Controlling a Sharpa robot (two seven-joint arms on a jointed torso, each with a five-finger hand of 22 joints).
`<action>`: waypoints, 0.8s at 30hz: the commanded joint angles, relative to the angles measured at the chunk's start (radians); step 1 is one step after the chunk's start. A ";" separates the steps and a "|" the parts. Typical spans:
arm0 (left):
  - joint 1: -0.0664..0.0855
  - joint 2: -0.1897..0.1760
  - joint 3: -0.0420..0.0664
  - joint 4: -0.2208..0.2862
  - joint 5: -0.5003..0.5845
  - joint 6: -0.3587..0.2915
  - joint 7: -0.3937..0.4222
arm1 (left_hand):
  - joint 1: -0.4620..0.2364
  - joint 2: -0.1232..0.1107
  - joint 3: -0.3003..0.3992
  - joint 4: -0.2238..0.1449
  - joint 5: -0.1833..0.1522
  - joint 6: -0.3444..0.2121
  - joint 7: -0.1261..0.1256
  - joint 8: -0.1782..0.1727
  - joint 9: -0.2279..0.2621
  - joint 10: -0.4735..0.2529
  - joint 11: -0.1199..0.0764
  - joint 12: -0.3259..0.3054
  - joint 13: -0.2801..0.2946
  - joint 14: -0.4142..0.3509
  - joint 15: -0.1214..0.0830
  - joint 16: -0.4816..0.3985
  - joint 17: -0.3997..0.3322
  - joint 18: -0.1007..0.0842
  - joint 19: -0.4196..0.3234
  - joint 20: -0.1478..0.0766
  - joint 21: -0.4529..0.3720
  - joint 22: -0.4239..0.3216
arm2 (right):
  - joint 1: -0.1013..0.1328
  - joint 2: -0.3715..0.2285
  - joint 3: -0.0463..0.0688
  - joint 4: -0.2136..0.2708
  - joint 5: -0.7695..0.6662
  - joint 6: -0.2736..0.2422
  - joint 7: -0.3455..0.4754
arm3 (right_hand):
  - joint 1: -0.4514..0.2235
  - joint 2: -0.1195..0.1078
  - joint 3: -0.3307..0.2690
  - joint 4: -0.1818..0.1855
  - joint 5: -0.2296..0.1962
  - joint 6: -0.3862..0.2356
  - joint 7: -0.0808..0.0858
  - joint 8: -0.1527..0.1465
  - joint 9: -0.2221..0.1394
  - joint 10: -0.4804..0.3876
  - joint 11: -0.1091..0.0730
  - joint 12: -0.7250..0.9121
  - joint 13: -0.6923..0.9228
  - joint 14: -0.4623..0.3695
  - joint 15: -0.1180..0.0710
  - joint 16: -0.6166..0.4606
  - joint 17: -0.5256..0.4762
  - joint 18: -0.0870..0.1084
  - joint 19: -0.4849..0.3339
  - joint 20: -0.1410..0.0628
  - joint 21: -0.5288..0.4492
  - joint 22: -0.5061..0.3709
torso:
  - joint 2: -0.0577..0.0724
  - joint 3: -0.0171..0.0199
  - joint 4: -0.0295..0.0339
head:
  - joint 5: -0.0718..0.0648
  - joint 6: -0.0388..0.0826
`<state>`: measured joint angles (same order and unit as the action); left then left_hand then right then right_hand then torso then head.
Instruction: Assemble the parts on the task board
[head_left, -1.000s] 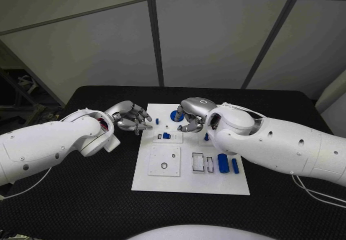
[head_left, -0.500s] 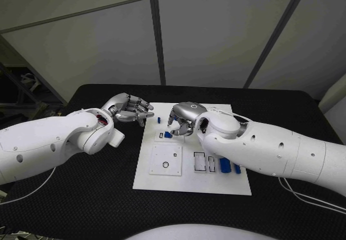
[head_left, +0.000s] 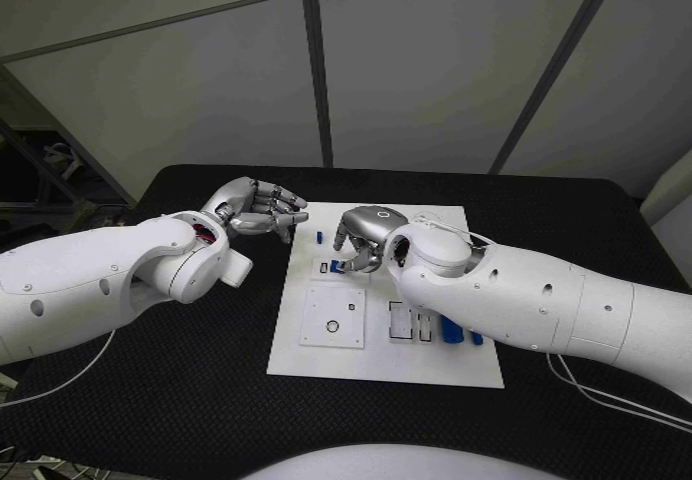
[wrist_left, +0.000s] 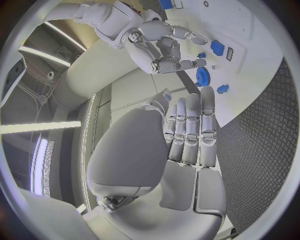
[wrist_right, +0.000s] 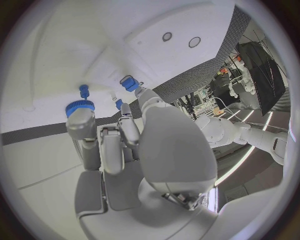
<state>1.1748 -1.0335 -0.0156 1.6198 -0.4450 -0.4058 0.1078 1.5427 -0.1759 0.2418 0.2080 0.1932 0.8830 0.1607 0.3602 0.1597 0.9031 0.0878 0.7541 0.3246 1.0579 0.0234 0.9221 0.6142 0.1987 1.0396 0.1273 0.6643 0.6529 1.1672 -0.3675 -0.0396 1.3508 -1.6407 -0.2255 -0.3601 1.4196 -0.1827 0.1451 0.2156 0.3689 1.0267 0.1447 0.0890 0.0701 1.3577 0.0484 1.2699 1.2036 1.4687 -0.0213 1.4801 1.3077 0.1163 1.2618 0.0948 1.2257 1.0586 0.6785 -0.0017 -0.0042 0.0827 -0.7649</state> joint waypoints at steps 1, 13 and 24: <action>0.003 0.000 0.001 0.004 0.027 -0.015 0.029 | -0.005 -0.009 0.008 0.000 0.002 0.006 0.000 -0.005 -0.003 0.008 0.001 -0.006 -0.003 -0.001 -0.001 0.007 -0.002 -0.018 -0.005 -0.003 0.003 0.002 | -0.005 0.007 -0.001 -0.002 0.011 0.015 -0.002 | -0.011 0.000 -0.006 0.007 -0.006 -0.007 -0.003 -0.006 0.002 0.000 0.007 0.004 0.002 0.080 0.006 0.004 0.174 -0.008 -0.010 -0.001 0.003 0.002 | 0.000 0.0001 -0.0005 | 0.001 -0.003; 0.005 0.000 0.001 0.003 0.031 -0.015 0.026 | -0.009 -0.013 0.017 -0.001 0.002 0.005 0.002 -0.006 -0.007 0.006 0.002 -0.006 -0.009 -0.002 0.000 0.008 -0.006 -0.018 -0.006 -0.003 0.003 0.003 | -0.014 0.019 -0.003 -0.017 0.013 0.035 -0.006 | -0.023 0.004 -0.015 0.012 -0.023 -0.005 -0.003 -0.005 0.003 0.001 0.008 0.010 0.012 0.080 0.007 0.008 0.177 -0.008 -0.012 0.001 0.007 0.008 | 0.000 0.0001 -0.0022 | 0.004 -0.005; 0.007 0.001 0.001 0.000 0.031 -0.010 0.020 | -0.014 -0.017 0.023 -0.003 0.001 0.003 0.004 -0.008 -0.012 0.004 0.004 -0.006 -0.014 -0.003 0.001 0.009 -0.009 -0.018 -0.007 -0.002 0.003 0.004 | -0.018 0.033 -0.003 -0.039 0.008 0.026 -0.020 | -0.024 0.006 -0.015 0.013 -0.024 -0.004 -0.003 -0.004 0.004 0.001 0.008 0.010 0.012 0.079 0.008 0.008 0.177 -0.007 -0.014 0.001 0.006 0.007 | 0.000 -0.0001 -0.0026 | 0.005 -0.006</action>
<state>1.1800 -1.0324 -0.0157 1.6197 -0.4192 -0.4160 0.1129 1.5331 -0.1855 0.2581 0.2055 0.1932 0.8828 0.1606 0.3565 0.1487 0.9048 0.0897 0.7540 0.3119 1.0579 0.0234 0.9257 0.6056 0.1987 1.0395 0.1273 0.6643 0.6557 1.1477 -0.3374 -0.0431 1.3139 -1.6293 -0.2028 -0.3719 1.4051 -0.1761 0.1338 0.2268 0.3494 1.0267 0.1448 0.0890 0.0728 1.3577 0.0484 1.2767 1.2142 1.4686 -0.0214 1.4848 1.3075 0.1163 1.2542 0.0945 1.2257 1.0653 0.6775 -0.0014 -0.0063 0.0870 -0.7707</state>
